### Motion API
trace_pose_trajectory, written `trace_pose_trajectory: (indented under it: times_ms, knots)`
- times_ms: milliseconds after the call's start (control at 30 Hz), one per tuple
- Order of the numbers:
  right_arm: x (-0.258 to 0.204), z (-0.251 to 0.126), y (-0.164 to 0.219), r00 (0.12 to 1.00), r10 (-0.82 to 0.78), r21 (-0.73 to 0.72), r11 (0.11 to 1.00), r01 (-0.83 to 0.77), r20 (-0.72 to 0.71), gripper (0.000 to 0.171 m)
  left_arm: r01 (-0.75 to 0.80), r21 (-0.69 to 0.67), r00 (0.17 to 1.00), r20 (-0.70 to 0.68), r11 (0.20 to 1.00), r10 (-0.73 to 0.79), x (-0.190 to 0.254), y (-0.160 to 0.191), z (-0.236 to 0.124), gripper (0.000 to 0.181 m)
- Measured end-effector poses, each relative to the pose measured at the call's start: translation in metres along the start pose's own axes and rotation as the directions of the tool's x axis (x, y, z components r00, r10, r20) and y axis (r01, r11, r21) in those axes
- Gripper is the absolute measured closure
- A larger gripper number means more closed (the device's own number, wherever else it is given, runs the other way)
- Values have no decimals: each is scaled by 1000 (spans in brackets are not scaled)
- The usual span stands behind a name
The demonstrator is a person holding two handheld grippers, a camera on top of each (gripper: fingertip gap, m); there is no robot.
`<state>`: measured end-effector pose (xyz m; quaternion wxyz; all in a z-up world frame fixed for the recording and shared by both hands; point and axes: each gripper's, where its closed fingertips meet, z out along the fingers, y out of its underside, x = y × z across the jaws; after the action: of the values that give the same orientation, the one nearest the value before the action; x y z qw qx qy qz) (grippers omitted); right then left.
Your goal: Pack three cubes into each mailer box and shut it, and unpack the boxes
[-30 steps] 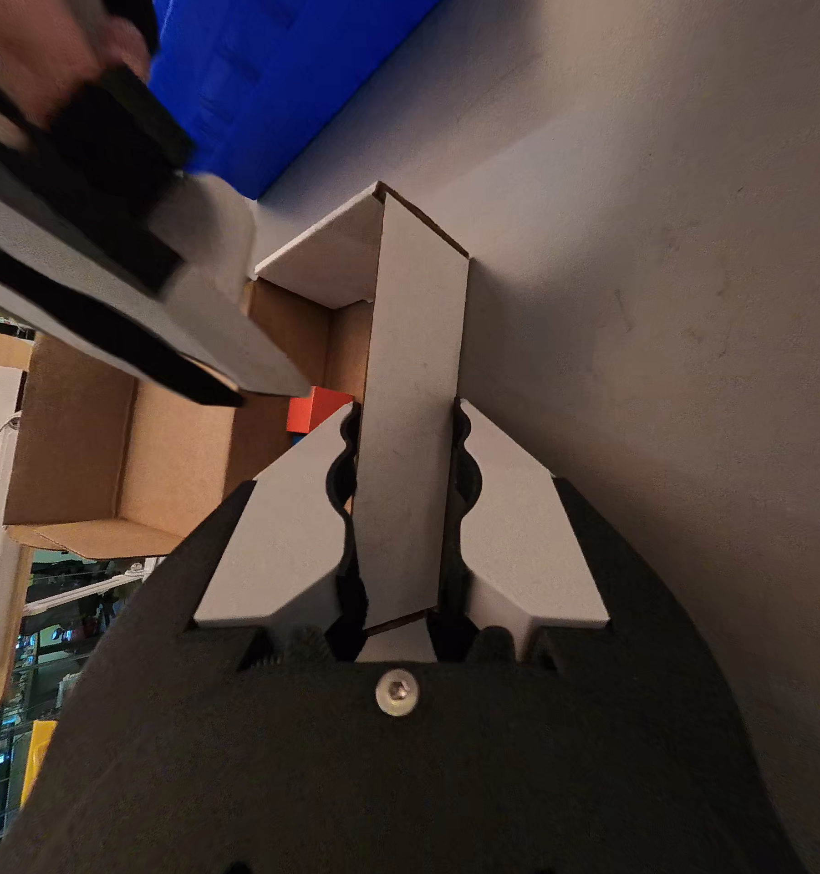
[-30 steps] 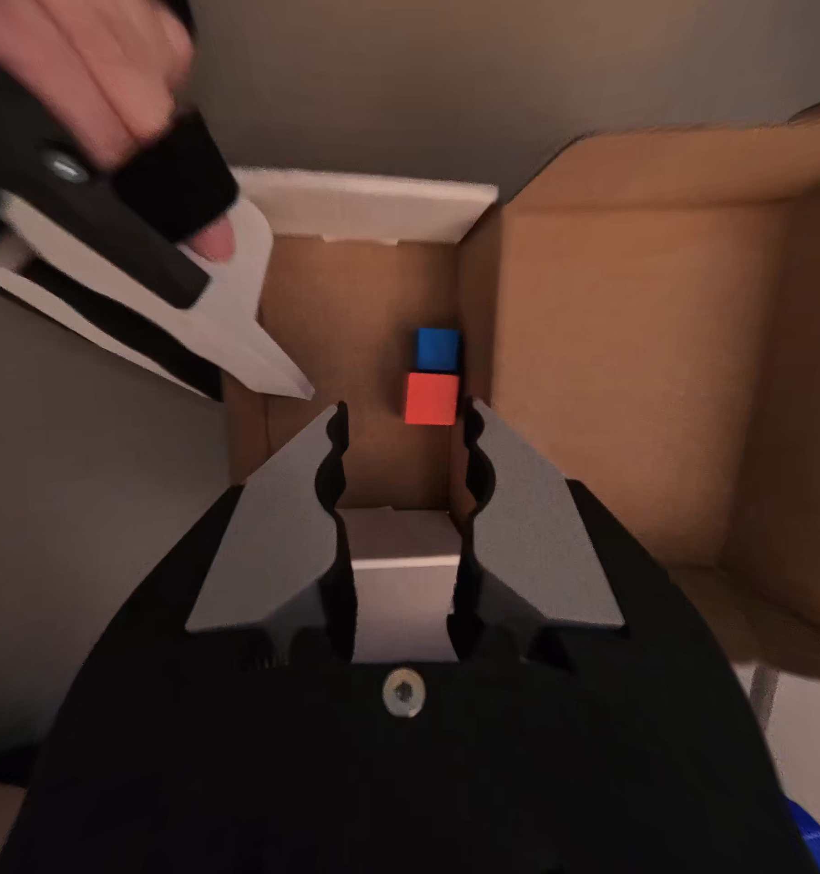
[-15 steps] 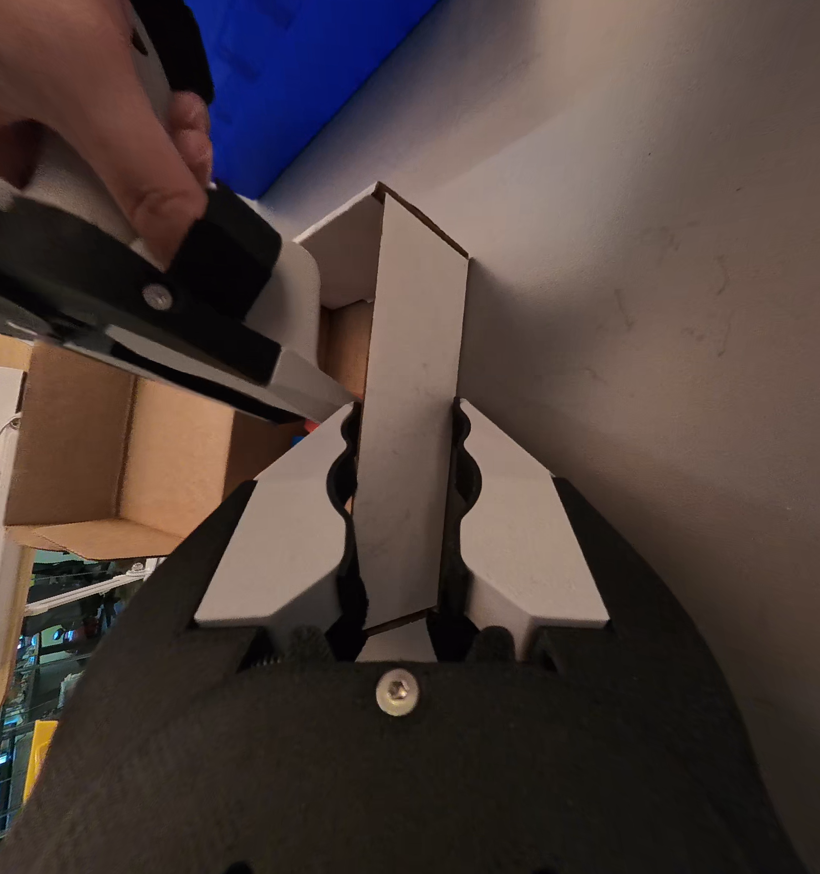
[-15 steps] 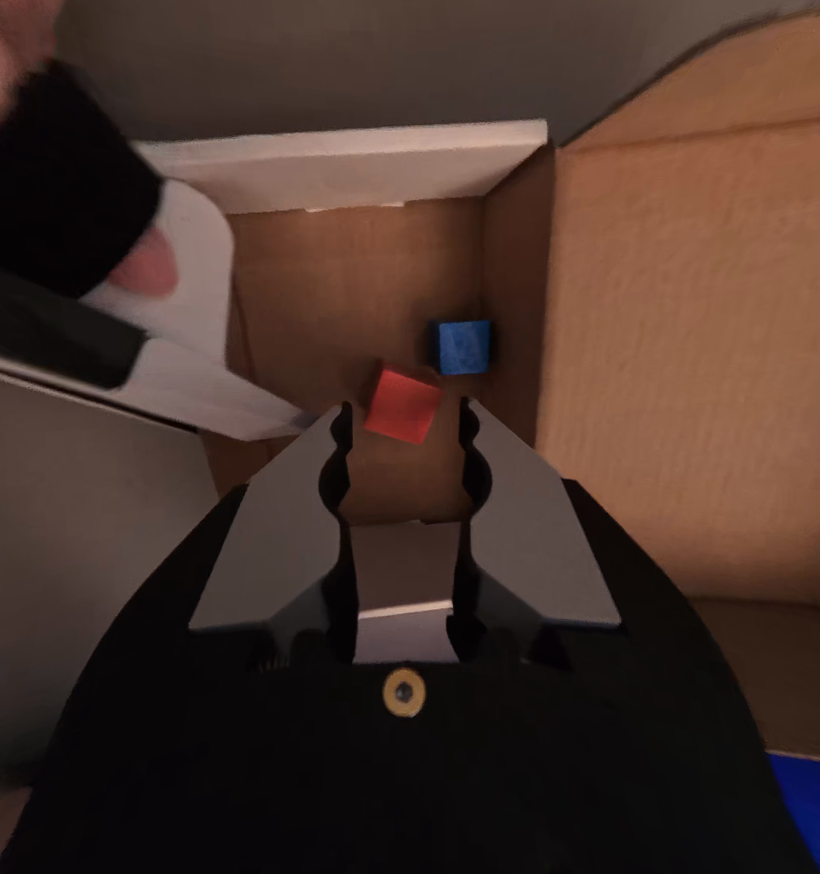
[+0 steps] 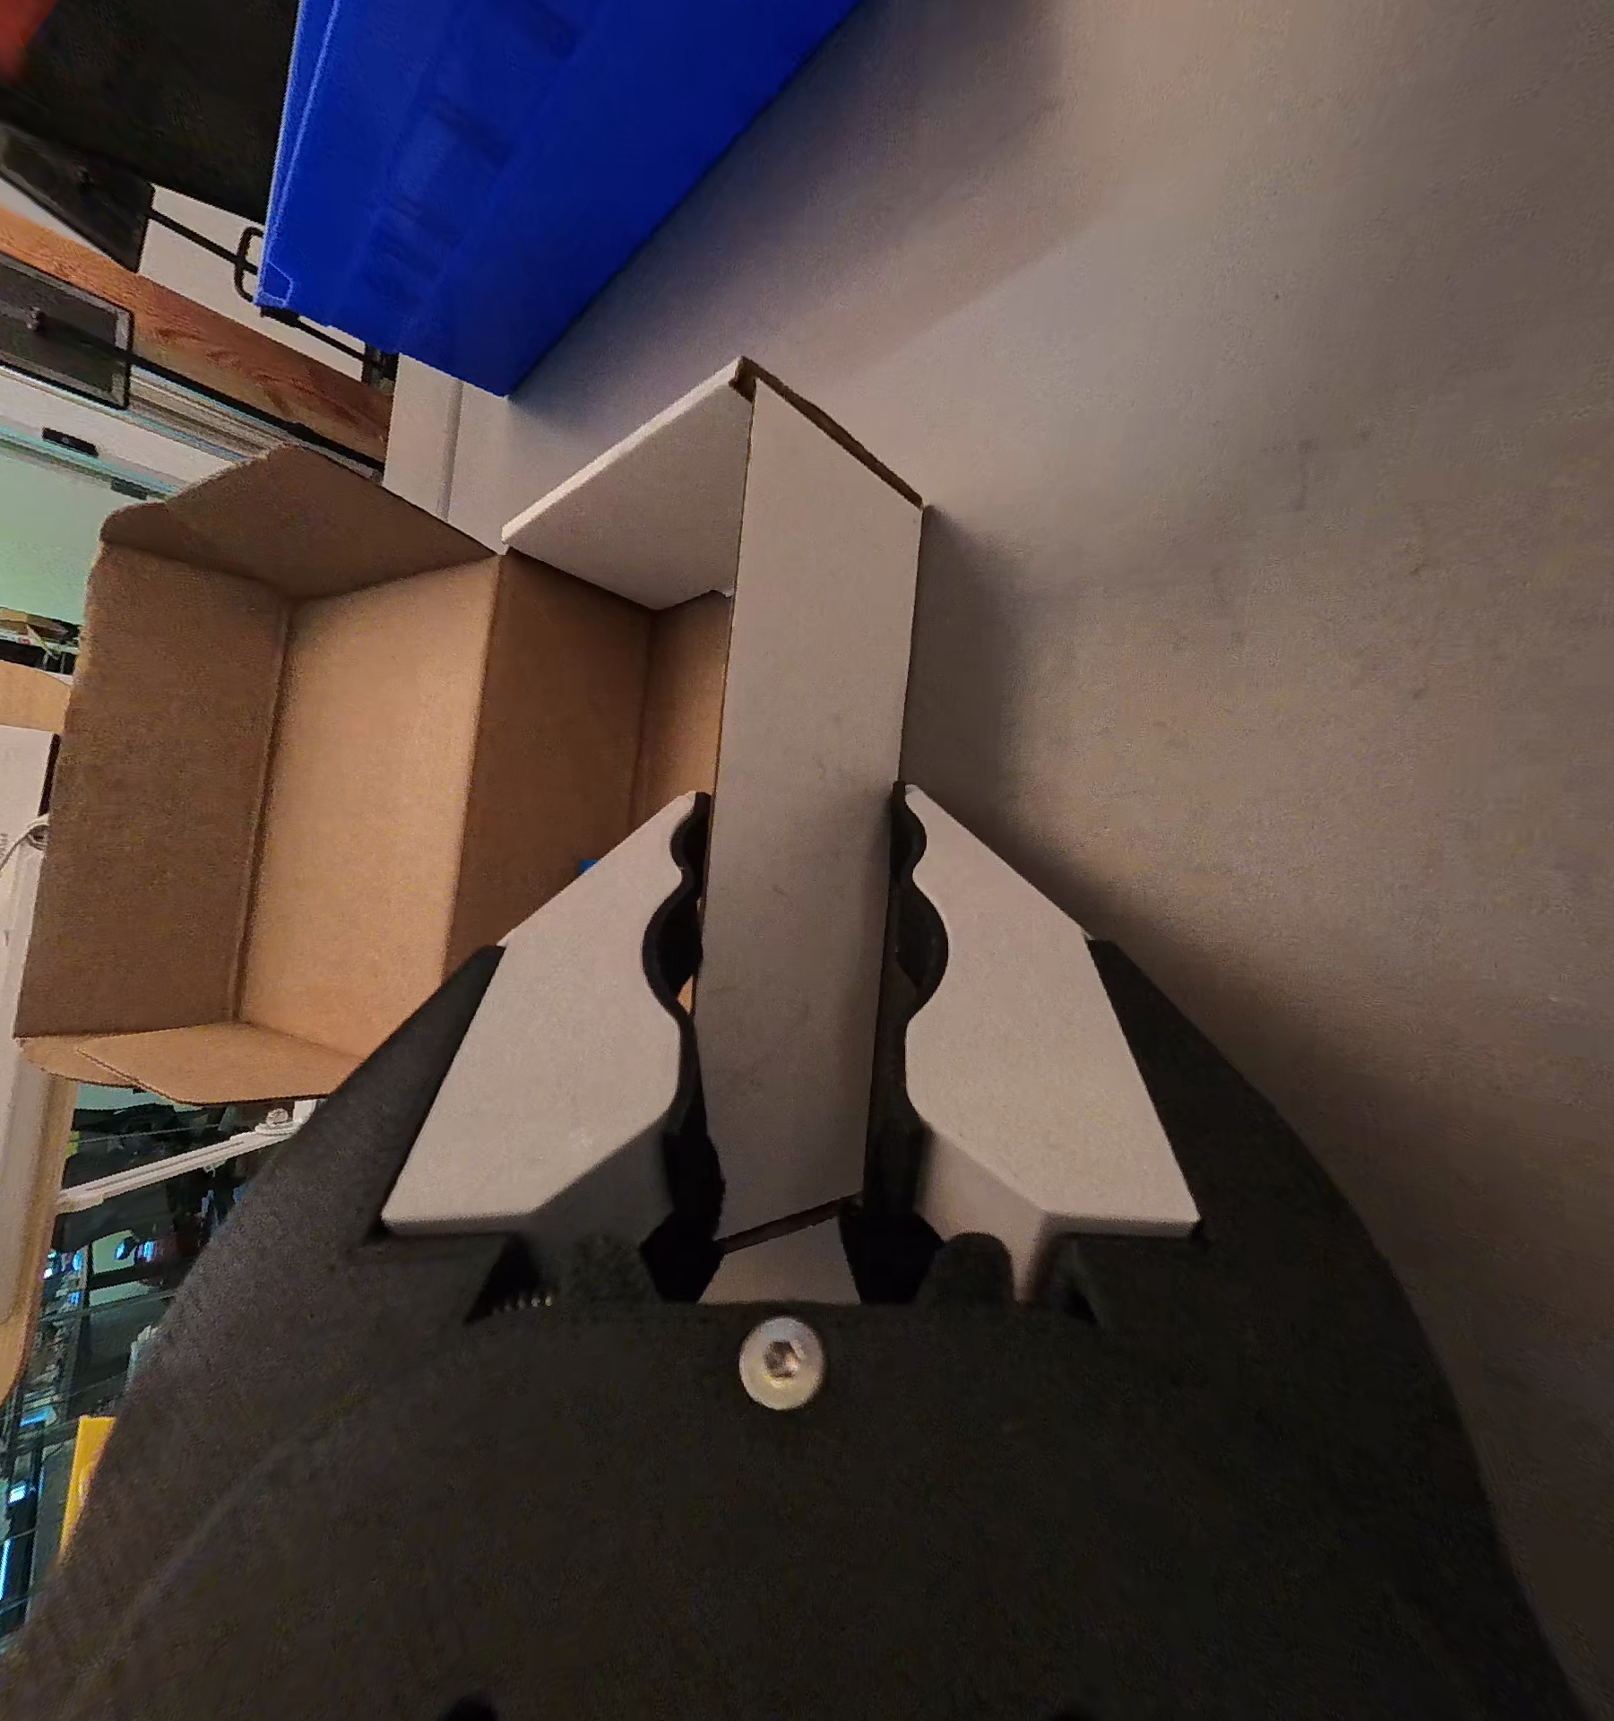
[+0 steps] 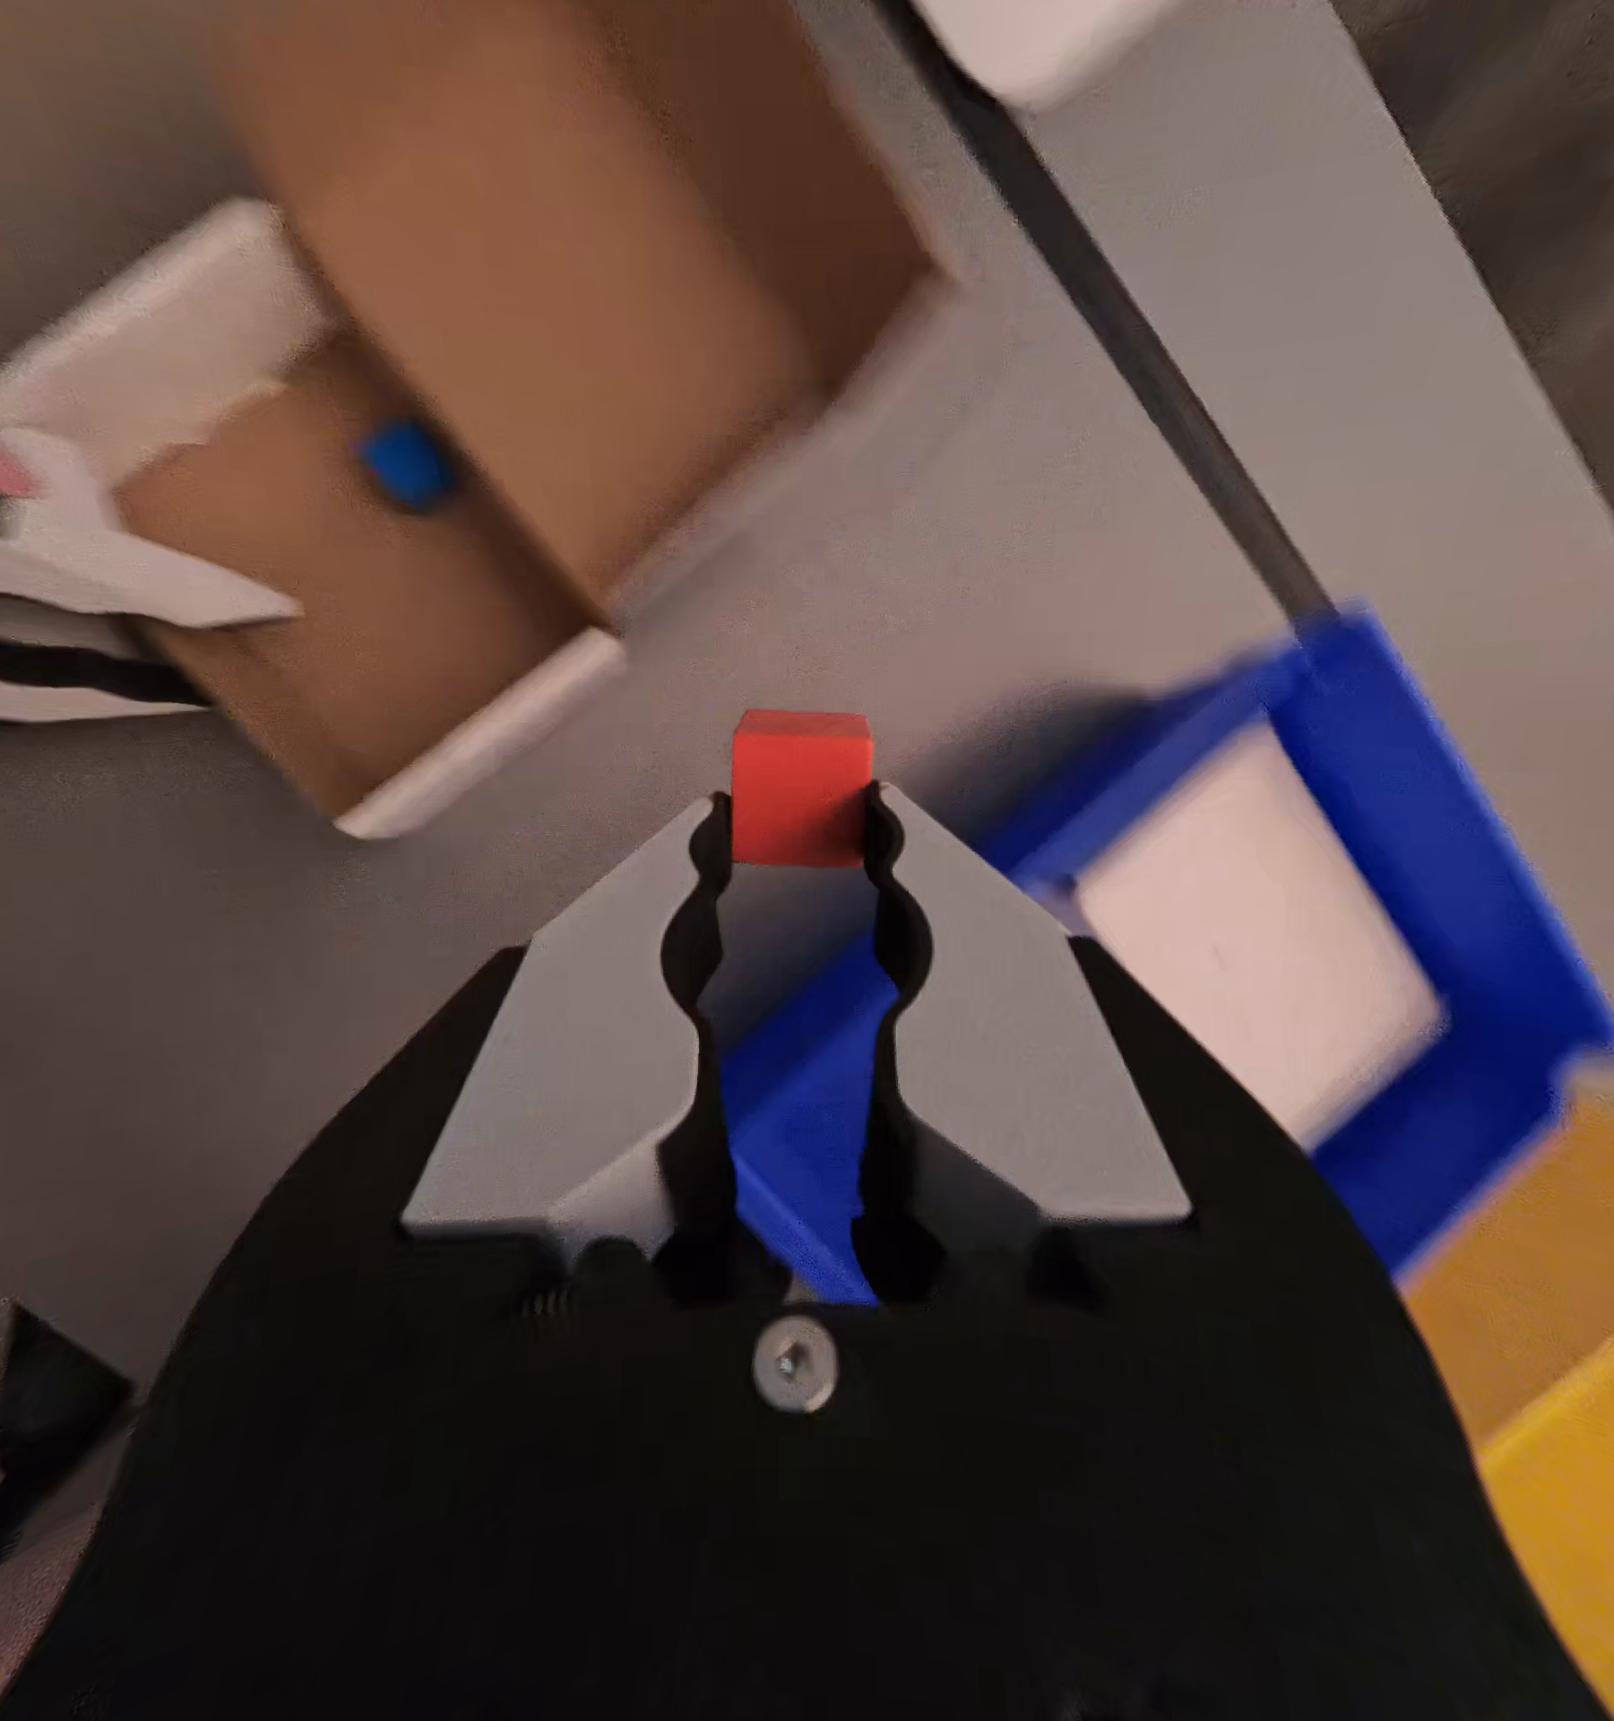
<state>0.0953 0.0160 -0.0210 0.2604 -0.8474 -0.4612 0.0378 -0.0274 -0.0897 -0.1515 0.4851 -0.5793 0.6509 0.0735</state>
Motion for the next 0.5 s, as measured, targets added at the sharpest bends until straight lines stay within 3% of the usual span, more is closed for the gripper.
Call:
trace_pose_trajectory:
  times_ms: [100, 200, 333, 500]
  knots:
    - [69, -9, 75, 946, 308, -98, 943, -317, -96, 143, -2, -2, 1000, 1, 1000, 2, 0, 0, 0, 144]
    - [95, 8, 133, 857, 508, -228, 828, -513, -86, 143, -6, -1, 1000, 3, 1000, 6, 0, 0, 1, 145]
    - [98, 35, 153, 845, 535, -298, 805, -514, -11, 143, -7, 0, 1000, 4, 1000, 7, 0, 0, 1, 145]
    - [98, 65, 175, 852, 521, -434, 759, -486, -43, 143, -6, 1, 1000, 4, 1000, 6, 0, 0, 1, 145]
